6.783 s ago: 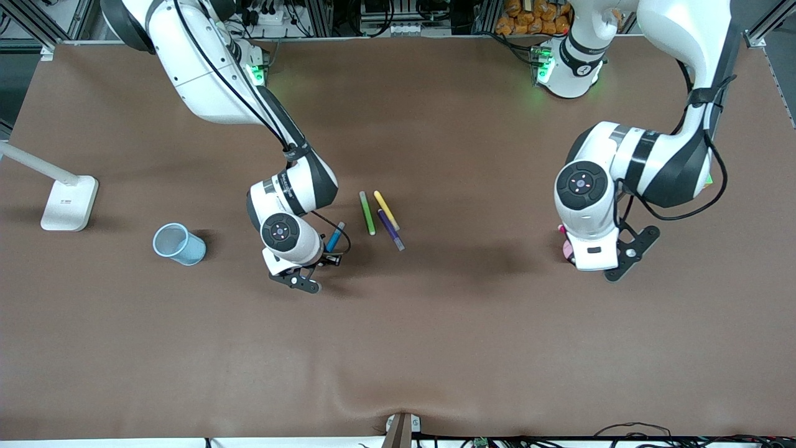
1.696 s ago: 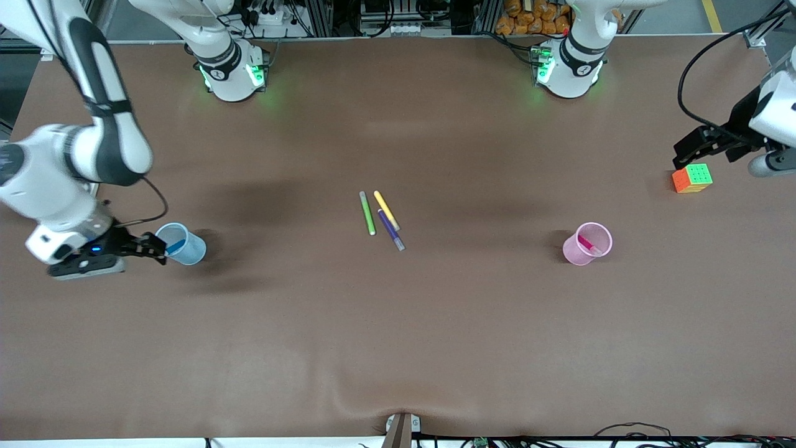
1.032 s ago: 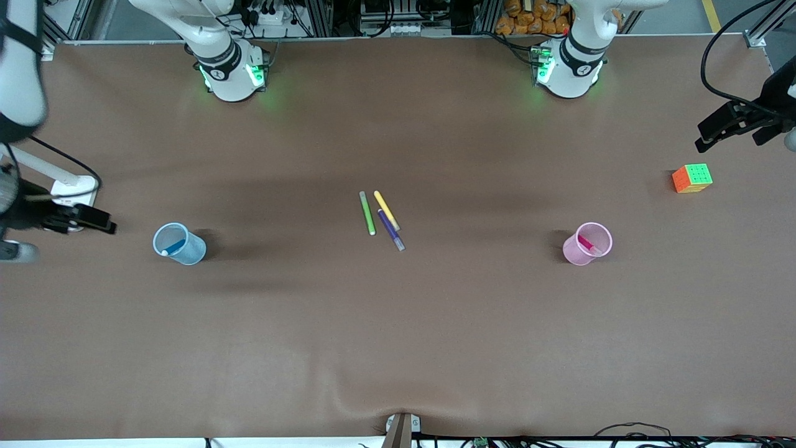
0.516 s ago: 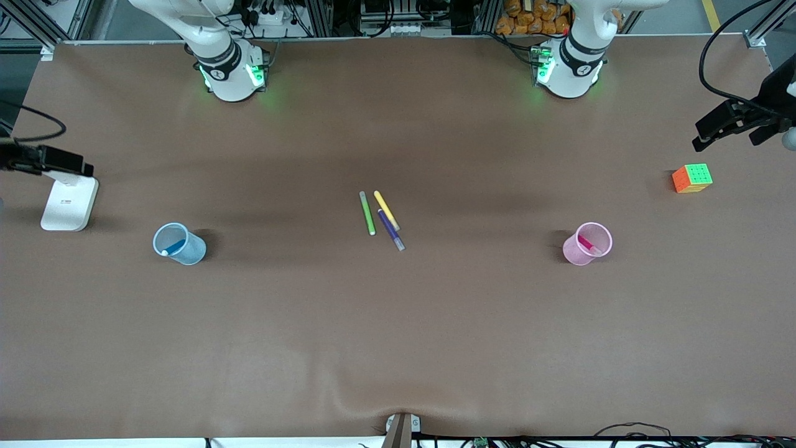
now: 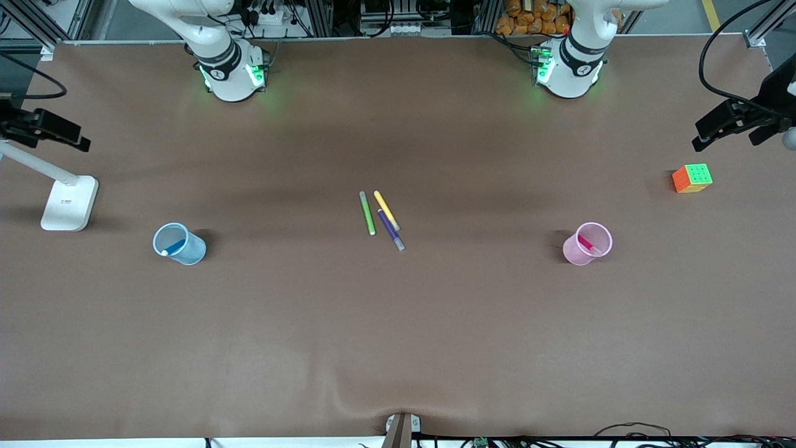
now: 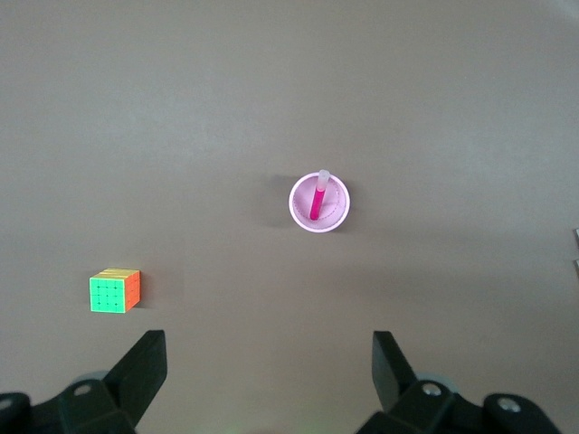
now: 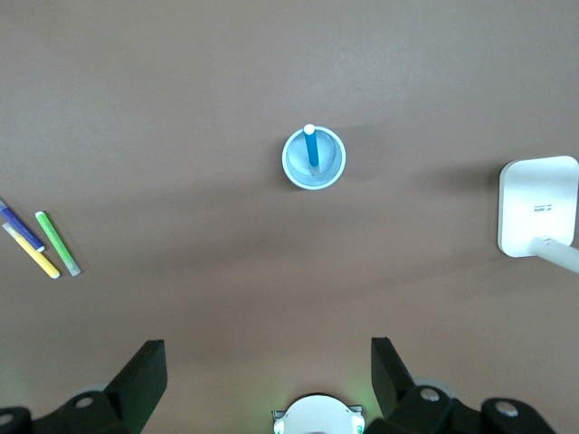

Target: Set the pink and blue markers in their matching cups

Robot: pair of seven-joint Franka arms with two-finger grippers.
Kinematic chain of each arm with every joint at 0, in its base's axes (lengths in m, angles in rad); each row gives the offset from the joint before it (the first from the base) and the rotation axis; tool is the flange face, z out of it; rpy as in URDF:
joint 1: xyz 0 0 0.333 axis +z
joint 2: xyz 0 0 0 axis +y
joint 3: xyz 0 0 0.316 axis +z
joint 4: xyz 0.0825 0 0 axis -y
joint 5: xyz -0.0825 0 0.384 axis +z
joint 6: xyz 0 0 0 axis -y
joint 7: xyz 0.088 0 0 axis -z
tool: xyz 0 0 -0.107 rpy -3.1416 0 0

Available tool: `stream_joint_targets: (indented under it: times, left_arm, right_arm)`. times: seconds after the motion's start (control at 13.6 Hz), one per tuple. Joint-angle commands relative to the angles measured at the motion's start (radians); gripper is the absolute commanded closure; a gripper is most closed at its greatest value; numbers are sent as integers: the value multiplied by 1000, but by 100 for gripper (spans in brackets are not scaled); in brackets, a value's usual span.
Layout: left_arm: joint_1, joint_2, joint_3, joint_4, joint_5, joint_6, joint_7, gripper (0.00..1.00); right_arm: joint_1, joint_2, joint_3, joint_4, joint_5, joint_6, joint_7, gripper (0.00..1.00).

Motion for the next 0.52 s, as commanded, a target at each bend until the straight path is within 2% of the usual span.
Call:
stream_joint_targets:
  times: [0.0, 0.44]
  left_arm:
    - [-6, 13, 3, 22, -17, -17, 12, 0]
    - [-6, 12, -11, 22, -14, -16, 11, 0]
  right_arm:
    - [18, -36, 8, -33, 4, 35, 13, 0]
    - [56, -36, 7, -29, -8, 36, 13, 0]
